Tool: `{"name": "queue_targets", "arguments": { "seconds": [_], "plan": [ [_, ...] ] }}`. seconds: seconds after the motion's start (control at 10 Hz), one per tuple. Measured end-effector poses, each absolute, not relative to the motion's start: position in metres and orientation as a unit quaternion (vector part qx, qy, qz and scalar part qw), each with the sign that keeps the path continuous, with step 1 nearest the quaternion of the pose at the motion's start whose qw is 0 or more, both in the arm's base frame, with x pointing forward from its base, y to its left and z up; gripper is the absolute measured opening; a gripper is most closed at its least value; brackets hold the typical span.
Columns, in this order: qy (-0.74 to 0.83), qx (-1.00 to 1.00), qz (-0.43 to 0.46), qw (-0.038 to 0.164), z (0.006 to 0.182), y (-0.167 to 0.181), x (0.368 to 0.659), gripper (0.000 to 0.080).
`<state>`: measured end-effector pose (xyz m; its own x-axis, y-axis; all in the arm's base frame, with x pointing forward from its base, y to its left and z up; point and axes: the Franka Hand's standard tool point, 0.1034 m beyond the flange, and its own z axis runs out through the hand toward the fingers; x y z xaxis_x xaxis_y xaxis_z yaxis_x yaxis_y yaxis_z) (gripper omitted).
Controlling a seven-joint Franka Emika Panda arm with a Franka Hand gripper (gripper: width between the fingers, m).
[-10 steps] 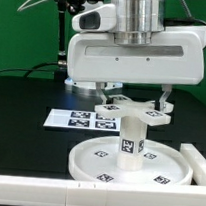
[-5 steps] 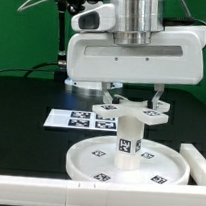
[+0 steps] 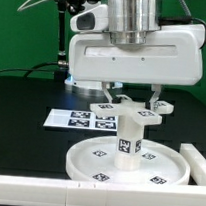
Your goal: Assemble round table
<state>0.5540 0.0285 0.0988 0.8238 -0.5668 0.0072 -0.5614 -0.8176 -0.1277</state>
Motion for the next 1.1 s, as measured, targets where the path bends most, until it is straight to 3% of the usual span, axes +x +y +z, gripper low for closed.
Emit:
{"name": "queue_targets", "arguments": {
  "seconds": [1.1],
  "plan": [
    [0.593,-0.803,-0.003,0.068,0.0989,0.0293,0.5547,0.0445]
  ]
}}
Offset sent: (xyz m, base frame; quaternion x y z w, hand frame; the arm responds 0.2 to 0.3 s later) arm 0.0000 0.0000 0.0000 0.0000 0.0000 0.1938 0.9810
